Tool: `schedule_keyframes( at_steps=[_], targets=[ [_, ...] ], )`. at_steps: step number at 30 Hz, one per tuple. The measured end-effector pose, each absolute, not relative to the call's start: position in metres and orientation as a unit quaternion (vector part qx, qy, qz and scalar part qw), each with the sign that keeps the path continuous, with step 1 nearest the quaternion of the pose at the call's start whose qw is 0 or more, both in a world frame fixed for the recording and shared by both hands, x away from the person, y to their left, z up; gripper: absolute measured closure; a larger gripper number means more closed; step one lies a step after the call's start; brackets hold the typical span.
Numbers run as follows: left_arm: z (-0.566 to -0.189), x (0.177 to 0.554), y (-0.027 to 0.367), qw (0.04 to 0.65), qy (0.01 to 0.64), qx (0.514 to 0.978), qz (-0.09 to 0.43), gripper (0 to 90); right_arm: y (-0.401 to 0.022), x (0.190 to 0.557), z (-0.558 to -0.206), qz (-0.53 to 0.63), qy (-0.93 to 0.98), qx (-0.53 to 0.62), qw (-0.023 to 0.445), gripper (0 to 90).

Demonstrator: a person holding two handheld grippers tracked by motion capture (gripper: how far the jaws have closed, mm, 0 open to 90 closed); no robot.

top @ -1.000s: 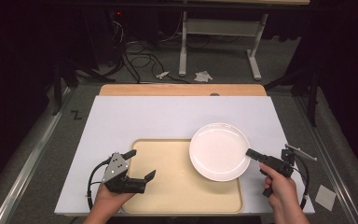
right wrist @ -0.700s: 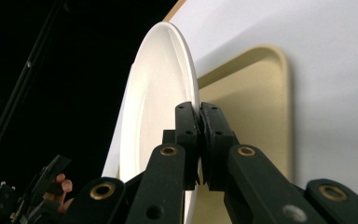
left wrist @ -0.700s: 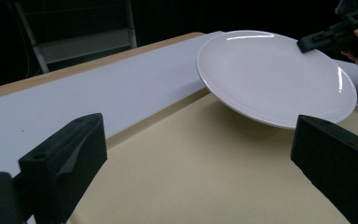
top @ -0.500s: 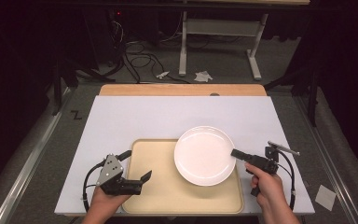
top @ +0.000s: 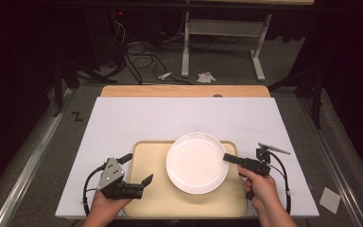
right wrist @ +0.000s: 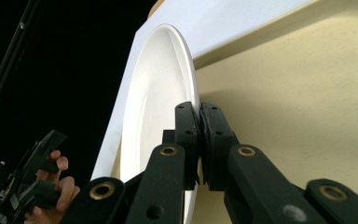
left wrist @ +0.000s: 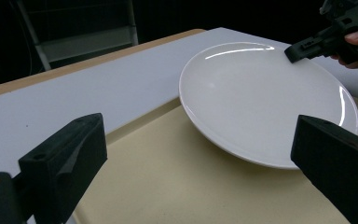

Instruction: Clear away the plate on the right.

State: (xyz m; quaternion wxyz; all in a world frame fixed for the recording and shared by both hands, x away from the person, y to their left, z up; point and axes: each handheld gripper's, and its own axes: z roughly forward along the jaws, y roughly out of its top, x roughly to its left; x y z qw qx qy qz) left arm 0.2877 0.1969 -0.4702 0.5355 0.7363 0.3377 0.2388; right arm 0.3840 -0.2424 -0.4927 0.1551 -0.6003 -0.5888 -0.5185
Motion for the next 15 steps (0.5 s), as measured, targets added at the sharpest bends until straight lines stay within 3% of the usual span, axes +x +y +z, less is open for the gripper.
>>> schedule_keyframes(
  at_steps=[15],
  targets=[
    [-0.471, 0.288, 0.196, 0.536, 0.341, 0.735, 0.237, 4.3, -0.216, 0.386, -0.5, -0.5, -0.615, -0.589, 0.158, 88.7]
  ],
)
